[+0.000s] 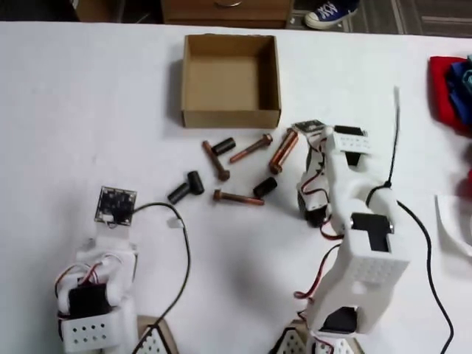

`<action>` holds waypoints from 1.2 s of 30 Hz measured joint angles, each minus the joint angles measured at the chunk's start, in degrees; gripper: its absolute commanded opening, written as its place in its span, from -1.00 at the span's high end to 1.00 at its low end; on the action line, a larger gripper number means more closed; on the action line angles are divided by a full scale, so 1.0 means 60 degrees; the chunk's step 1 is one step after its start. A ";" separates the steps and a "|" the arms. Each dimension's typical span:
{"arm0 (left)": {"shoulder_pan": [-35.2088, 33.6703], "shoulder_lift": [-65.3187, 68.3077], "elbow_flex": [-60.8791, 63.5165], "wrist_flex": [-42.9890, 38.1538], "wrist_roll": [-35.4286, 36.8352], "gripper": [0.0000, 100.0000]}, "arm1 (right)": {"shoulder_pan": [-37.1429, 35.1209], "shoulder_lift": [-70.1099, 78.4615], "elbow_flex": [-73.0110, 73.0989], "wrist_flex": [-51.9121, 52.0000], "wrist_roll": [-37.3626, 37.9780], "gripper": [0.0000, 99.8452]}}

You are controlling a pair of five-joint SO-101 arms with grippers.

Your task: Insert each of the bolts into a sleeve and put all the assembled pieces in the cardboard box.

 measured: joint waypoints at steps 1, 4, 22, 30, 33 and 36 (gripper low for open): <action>0.0000 0.0000 0.0000 0.0000 0.0000 0.95 | 0.0044 -0.0293 0.0264 -0.0073 0.0015 0.96; 0.0000 0.0000 0.0000 0.0000 0.0000 0.95 | 0.0293 -0.1538 0.1421 -0.0234 0.0366 0.96; 0.0000 0.0000 0.0000 0.0000 0.0000 0.95 | 0.0322 -1.2425 1.1795 -0.5919 0.0073 0.96; 0.0000 0.0000 0.0000 0.0000 0.0000 0.95 | 0.0029 -1.4037 1.2674 -0.5978 -0.0015 0.96; 0.0000 0.0000 0.0000 0.0000 0.0000 0.95 | 0.0044 -1.4095 1.2674 -0.5978 -0.0029 0.96; 0.0000 0.0000 0.0000 0.0000 0.0000 0.95 | 0.0044 -1.4095 1.2674 -0.5978 -0.0029 0.96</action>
